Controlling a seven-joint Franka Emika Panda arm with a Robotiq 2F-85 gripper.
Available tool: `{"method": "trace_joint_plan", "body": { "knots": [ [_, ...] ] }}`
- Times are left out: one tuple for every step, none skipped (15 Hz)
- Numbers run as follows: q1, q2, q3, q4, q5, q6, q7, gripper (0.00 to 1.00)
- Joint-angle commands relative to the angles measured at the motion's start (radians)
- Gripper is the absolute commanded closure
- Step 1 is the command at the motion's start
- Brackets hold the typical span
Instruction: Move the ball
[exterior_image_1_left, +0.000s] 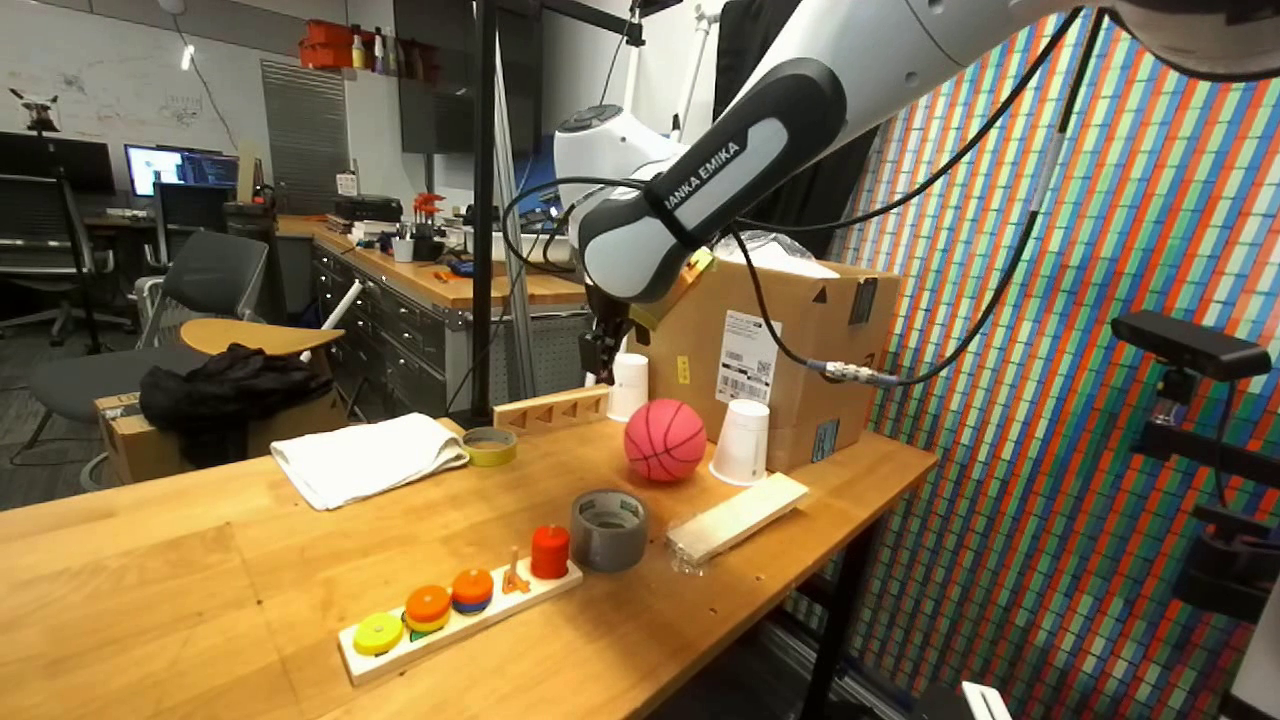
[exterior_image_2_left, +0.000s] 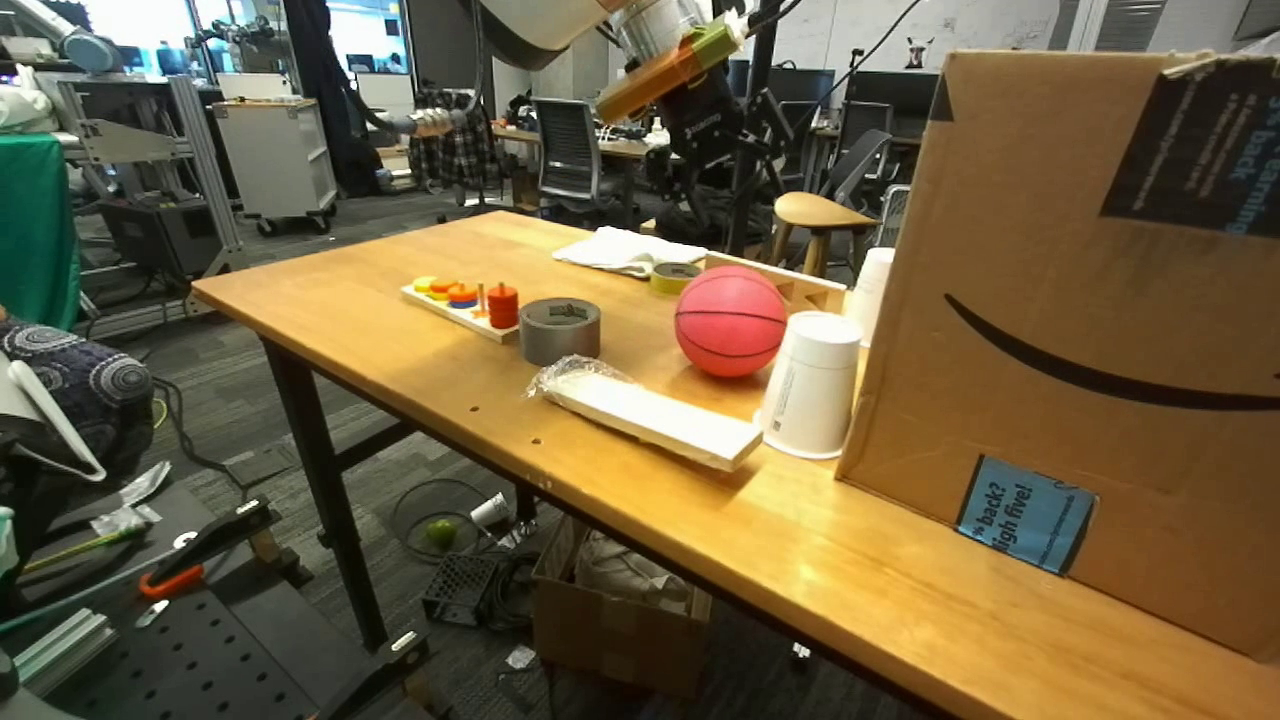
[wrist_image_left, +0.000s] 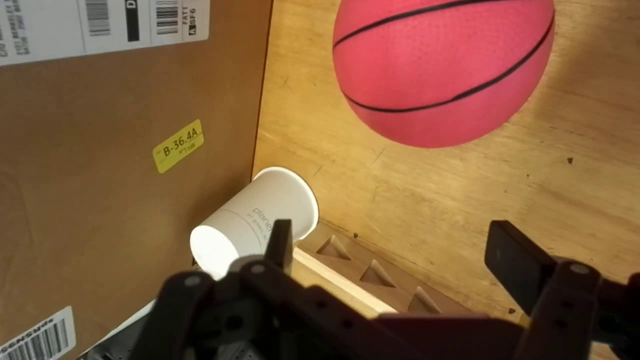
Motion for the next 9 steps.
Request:
{"method": "trace_joint_plan", "body": {
  "knots": [
    [0.009, -0.116, -0.002, -0.164, -0.042, 0.03, 0.062, 0.0],
    [0.009, -0.14, 0.001, -0.208, -0.035, 0.016, 0.074, 0.0],
    [0.012, -0.164, 0.003, -0.256, -0.045, 0.009, 0.1, 0.0],
    [0.013, -0.192, 0.006, -0.305, -0.054, 0.002, 0.125, 0.0],
    [0.014, -0.221, 0.01, -0.35, -0.065, -0.004, 0.147, 0.0],
    [0.014, -0.261, 0.014, -0.396, -0.09, -0.013, 0.178, 0.0],
    [0.013, -0.297, 0.019, -0.432, -0.112, -0.024, 0.205, 0.0],
    [0.009, -0.35, 0.025, -0.47, -0.135, -0.04, 0.227, 0.0],
    [0.004, -0.397, 0.033, -0.504, -0.162, -0.052, 0.253, 0.0]
  ]
}}
